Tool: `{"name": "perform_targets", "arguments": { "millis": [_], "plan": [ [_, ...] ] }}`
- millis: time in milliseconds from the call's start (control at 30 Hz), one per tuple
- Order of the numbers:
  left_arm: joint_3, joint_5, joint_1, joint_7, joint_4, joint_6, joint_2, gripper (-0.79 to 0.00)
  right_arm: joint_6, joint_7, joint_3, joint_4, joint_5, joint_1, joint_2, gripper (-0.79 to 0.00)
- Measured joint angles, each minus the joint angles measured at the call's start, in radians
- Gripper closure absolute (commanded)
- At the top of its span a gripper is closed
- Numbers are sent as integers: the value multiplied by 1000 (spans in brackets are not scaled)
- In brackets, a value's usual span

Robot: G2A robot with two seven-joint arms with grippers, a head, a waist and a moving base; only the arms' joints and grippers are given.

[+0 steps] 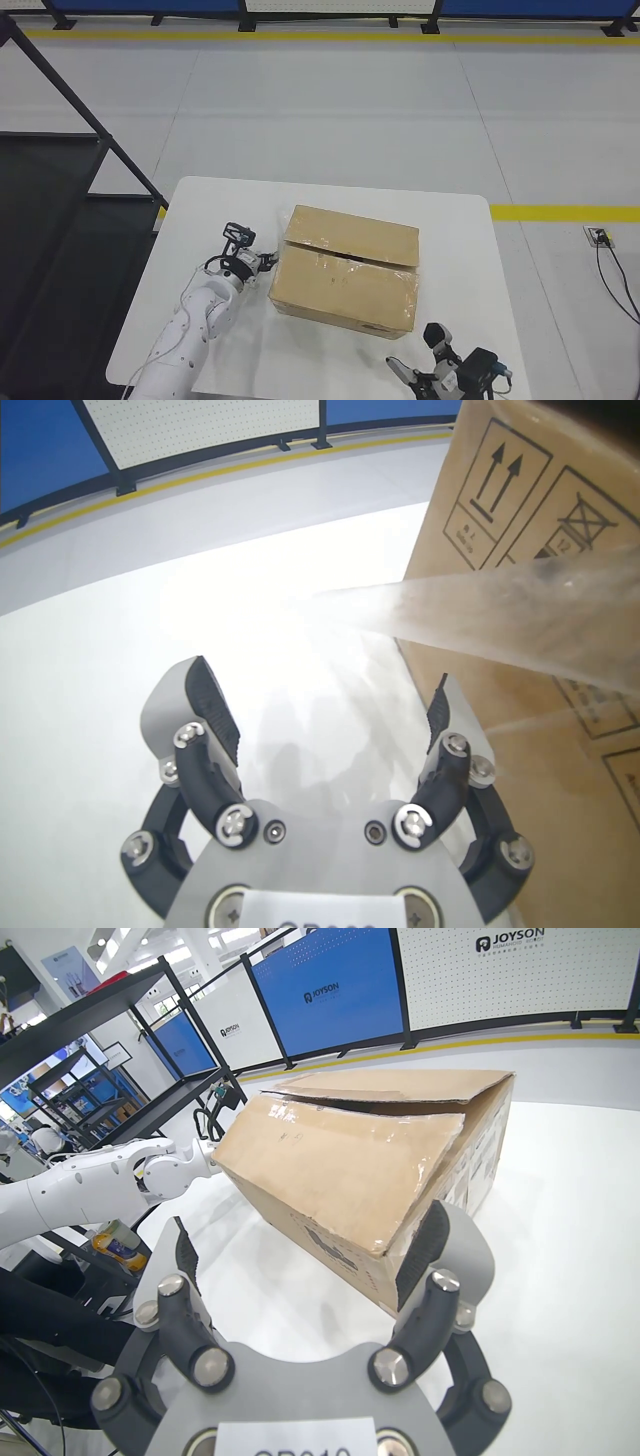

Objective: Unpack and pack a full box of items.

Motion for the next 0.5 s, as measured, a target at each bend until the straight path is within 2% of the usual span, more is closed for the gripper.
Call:
{"name": "perform_targets", "arguments": {
  "millis": [300, 500],
  "plan": [
    [62, -43, -95, 38, 142, 46, -44, -785, 5, -12, 18, -12, -3, -26, 3, -785],
    [53, -113, -112, 128, 199, 44, -58, -785, 2, -5, 22, -18, -6, -32, 5, -785]
  ]
}}
